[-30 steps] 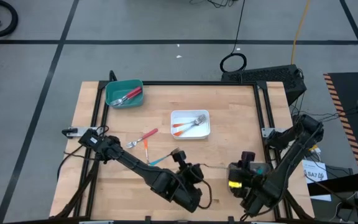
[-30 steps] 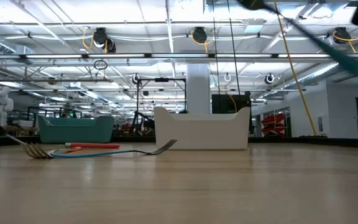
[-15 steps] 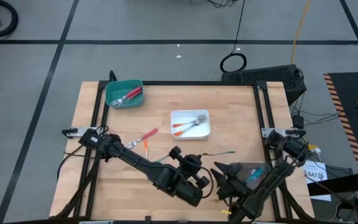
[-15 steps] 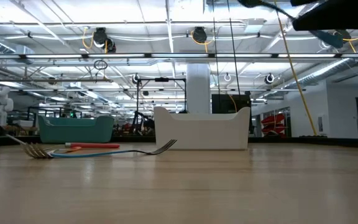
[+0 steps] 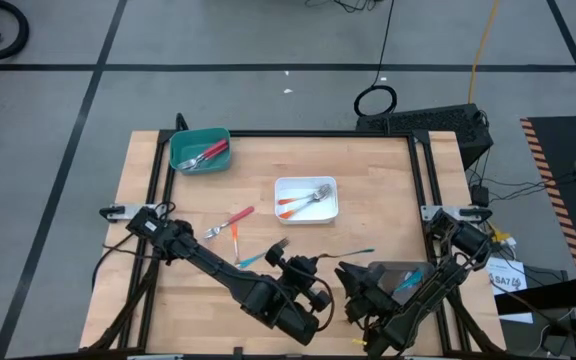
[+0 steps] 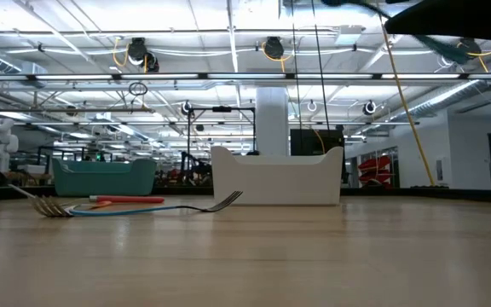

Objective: Sort silverware by color (type)
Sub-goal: Put the blue fork into the black bin

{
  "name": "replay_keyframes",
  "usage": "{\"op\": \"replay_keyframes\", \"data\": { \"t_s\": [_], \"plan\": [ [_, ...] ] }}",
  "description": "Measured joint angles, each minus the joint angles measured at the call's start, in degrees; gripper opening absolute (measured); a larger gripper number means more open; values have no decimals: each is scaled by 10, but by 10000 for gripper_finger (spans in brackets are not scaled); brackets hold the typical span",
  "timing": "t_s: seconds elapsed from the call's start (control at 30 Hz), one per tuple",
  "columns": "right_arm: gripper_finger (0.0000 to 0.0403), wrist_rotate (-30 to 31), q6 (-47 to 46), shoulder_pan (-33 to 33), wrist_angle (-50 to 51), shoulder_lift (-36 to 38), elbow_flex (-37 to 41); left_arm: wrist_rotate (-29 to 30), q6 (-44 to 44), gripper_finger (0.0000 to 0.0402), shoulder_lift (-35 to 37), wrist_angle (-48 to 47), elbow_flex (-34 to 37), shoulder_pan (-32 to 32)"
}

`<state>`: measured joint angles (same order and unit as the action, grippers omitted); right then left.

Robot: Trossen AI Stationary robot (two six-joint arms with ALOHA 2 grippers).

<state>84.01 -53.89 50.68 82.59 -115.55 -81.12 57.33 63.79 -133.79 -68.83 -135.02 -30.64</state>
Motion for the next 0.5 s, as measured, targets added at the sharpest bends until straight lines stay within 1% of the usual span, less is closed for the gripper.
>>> {"op": "replay_keyframes", "data": {
  "t_s": [0.1,0.33,0.5],
  "plan": [
    [163,1,8,-7,0,0,0,-11,5,8,-6,-3,1,0],
    [162,-3,38,-28,2,0,0,-17,19,8,-11,-3,0,-1],
    [149,-47,64,-52,2,0,0,-18,31,14,-11,0,0,-6]
  ]
}}
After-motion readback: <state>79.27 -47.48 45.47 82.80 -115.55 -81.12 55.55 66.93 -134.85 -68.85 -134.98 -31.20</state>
